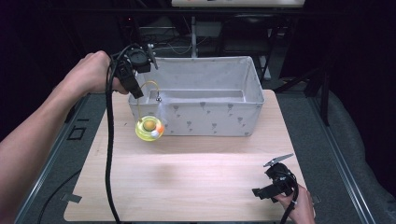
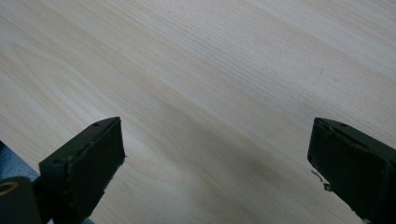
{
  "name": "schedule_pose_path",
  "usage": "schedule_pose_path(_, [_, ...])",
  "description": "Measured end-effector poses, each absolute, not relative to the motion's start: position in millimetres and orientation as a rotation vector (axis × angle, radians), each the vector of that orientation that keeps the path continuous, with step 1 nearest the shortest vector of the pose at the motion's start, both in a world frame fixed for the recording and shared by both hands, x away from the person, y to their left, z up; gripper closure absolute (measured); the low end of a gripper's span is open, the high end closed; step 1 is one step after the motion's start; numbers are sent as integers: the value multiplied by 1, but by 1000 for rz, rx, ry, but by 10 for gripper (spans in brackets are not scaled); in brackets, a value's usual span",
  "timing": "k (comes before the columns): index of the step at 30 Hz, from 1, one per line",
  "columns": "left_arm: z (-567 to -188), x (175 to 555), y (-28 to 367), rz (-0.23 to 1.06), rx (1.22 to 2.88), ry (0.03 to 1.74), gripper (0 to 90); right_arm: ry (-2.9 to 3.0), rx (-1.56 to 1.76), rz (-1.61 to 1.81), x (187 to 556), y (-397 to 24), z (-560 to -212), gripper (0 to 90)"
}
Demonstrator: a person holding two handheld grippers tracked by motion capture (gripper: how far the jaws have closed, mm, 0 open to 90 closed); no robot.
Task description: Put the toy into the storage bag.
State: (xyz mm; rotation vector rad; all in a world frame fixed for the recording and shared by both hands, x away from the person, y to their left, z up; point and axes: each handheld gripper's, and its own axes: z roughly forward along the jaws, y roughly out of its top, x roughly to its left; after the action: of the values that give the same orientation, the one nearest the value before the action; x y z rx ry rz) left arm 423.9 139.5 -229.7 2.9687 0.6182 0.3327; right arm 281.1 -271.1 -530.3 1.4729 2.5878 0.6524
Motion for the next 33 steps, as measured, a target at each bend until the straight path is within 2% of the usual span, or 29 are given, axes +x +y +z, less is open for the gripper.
schedule_pose_path(22, [-194,441,135,396,2947,680,877,2579,1481,663,281,-271,-531,35])
schedule_pose_path(33, [-171,454,132,486,2908,750,877,2592,1475,652,281,-271,-531,35])
